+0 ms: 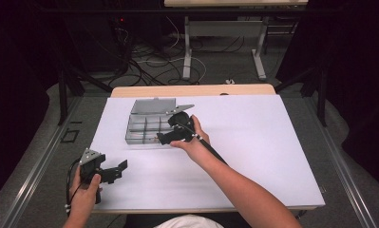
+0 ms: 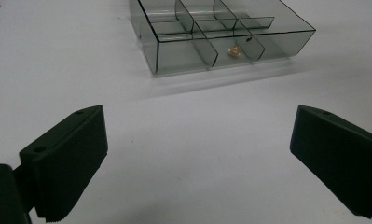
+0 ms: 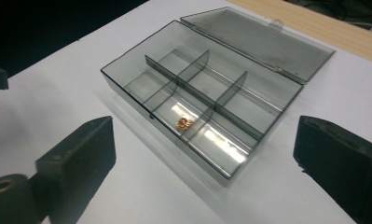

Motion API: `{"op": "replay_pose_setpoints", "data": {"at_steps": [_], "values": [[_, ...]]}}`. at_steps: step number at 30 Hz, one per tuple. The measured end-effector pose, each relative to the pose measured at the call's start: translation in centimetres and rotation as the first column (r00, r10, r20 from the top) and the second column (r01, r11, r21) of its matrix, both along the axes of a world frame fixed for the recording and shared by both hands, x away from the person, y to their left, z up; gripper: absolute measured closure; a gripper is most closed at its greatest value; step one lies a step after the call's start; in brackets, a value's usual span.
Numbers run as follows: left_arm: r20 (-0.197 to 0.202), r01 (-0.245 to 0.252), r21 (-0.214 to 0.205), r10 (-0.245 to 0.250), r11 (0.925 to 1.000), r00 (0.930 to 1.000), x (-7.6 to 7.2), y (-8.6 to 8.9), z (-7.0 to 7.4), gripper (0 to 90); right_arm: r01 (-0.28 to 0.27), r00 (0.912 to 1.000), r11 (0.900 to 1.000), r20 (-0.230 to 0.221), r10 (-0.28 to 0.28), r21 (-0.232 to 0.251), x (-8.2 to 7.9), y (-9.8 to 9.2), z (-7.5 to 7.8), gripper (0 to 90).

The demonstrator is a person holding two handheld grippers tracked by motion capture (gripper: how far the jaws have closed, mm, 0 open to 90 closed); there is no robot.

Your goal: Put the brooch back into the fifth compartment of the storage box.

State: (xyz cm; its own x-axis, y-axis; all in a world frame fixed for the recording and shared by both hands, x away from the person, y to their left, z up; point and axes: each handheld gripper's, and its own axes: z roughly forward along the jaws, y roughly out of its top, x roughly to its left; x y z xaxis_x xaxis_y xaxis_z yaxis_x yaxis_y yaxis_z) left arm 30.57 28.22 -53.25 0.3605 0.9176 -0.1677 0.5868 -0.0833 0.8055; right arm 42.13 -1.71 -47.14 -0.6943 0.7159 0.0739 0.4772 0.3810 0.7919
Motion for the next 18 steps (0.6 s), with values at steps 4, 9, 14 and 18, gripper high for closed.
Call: {"op": "replay_pose_setpoints", "data": {"at_steps": [4,9,14,18], "values": [[0.0,-0.002,0.003,0.002,1.0,1.0,0.0,0.1,0.1,4.0,0.023,0.9997,0.9996,0.004,-0.023,0.017,-0.6,-1.4,0.1,0.0],[0.002,-0.007,0.001,0.007,1.0,1.0,0.0,0.1,0.0,4.0,0.056,0.9982,0.998,0.021,-0.056,0.031,-1.3,-3.5,-0.2,0.0],[0.007,-0.009,0.001,0.009,1.0,0.9999,0.0,0.1,0.1,4.0,0.095,0.9949,0.9948,0.03,-0.096,0.037,-2.1,-5.9,-0.4,0.0],[0.007,-0.012,0.003,0.012,0.9999,0.9999,-0.1,0.1,0.1,3.9,0.124,0.9915,0.9909,0.034,-0.126,0.052,-2.7,-7.7,-0.4,0.0]]}}
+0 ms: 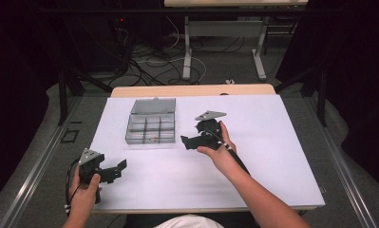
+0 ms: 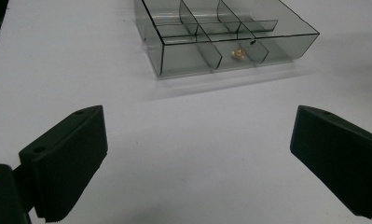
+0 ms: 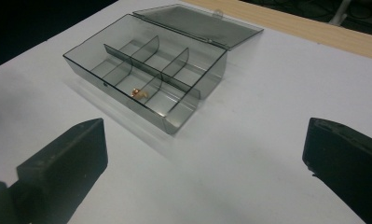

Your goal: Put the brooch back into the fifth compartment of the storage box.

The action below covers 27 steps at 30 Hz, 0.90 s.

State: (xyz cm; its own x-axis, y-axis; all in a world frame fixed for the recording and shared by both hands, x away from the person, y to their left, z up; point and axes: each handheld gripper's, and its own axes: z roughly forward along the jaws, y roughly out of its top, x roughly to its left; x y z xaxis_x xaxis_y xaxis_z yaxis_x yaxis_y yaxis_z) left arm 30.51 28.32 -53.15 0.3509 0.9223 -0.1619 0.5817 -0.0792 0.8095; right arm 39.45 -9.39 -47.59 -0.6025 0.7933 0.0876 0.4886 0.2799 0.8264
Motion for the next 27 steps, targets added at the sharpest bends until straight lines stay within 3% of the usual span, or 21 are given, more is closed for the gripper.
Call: {"op": "replay_pose_setpoints", "data": {"at_steps": [18,27], "values": [[0.007,-0.011,0.001,0.011,0.9999,0.9999,-0.1,0.0,0.0,3.9,0.095,0.9946,0.9955,0.041,-0.095,0.004,-3.3,-7.1,-1.4,0.0],[0.007,-0.021,0.001,0.021,0.9998,0.9998,-0.2,0.1,0.1,3.9,0.162,0.9854,0.9865,0.049,-0.163,0.018,-4.9,-11.0,-2.0,0.0]]}}
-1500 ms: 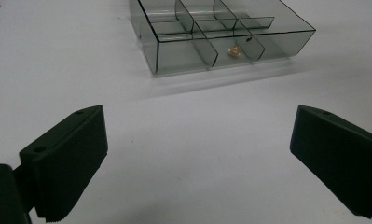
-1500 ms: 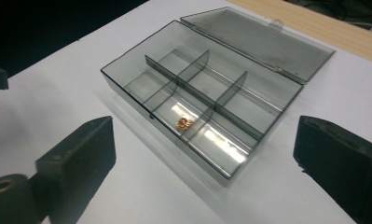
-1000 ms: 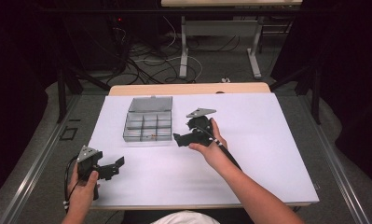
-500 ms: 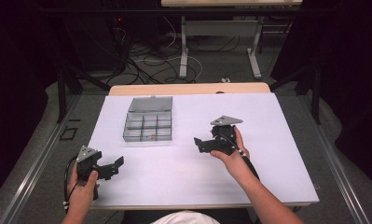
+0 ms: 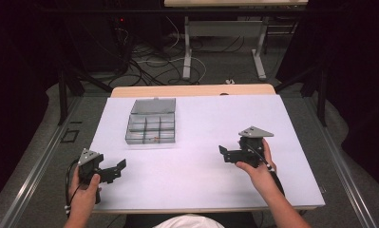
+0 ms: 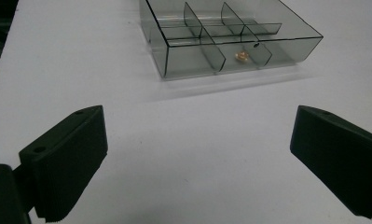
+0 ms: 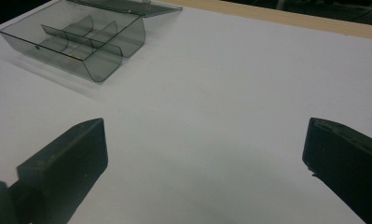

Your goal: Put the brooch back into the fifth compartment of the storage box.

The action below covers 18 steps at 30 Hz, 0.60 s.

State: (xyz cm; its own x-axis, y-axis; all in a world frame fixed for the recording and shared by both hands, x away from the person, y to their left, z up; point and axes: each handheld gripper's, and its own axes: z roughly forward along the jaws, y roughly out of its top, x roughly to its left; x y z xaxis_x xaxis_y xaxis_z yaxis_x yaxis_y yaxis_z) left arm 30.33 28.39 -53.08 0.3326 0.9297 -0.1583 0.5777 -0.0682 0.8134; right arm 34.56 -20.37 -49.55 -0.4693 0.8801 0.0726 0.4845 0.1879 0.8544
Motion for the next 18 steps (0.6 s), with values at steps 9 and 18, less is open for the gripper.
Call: {"op": "replay_pose_setpoints", "data": {"at_steps": [9,18], "values": [[-0.002,-0.006,-0.002,0.006,1.0,1.0,0.1,0.1,-0.1,4.0,0.094,0.9955,0.9956,-0.013,-0.094,-0.006,-1.2,-4.4,-1.8,0.0],[0.0,0.002,0.001,-0.002,1.0,1.0,0.2,0.0,-0.1,3.9,0.181,0.9834,0.9834,-0.019,-0.181,0.013,-1.5,-7.2,-3.0,0.0]]}}
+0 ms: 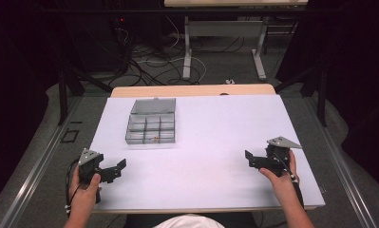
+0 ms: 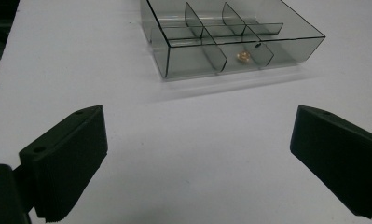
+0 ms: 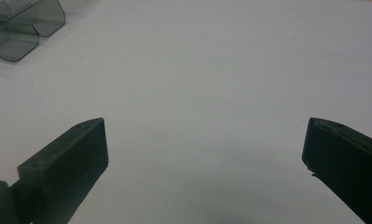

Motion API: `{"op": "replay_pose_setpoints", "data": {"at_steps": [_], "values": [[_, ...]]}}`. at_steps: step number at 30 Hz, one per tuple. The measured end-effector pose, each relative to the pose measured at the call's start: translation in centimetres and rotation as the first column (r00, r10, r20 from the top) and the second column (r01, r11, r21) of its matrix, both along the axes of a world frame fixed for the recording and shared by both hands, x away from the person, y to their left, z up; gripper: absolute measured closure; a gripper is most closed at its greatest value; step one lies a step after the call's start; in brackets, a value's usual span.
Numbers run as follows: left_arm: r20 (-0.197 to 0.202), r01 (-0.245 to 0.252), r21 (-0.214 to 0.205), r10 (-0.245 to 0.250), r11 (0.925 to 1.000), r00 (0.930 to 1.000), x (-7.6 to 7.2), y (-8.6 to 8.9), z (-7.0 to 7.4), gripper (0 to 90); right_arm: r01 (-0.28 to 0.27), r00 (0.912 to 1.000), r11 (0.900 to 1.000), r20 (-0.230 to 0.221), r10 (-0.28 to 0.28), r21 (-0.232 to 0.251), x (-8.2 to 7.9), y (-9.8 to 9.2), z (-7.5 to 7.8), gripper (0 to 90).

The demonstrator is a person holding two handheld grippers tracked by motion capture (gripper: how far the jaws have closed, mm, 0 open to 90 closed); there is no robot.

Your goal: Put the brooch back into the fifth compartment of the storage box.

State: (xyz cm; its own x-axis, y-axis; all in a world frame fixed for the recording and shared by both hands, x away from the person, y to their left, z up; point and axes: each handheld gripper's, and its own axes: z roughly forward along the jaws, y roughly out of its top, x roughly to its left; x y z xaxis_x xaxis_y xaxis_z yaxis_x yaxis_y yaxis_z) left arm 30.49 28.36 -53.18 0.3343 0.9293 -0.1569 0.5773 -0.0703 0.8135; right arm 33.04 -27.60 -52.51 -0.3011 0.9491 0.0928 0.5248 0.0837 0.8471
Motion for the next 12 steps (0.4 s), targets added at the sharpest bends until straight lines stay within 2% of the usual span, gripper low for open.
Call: {"op": "replay_pose_setpoints", "data": {"at_steps": [6,12], "values": [[-0.002,0.001,0.001,-0.001,1.0,1.0,0.07,0.03,-0.04,3.9,0.023,0.9997,0.9997,-0.005,-0.023,0.008,-0.2,-0.61,-0.21,0.0],[0.003,0.004,0.002,-0.004,1.0,1.0,0.2,-0.02,-0.09,3.9,0.029,0.9995,0.9991,-0.013,-0.029,-0.031,-0.17,-0.76,-0.66,0.0]]}}
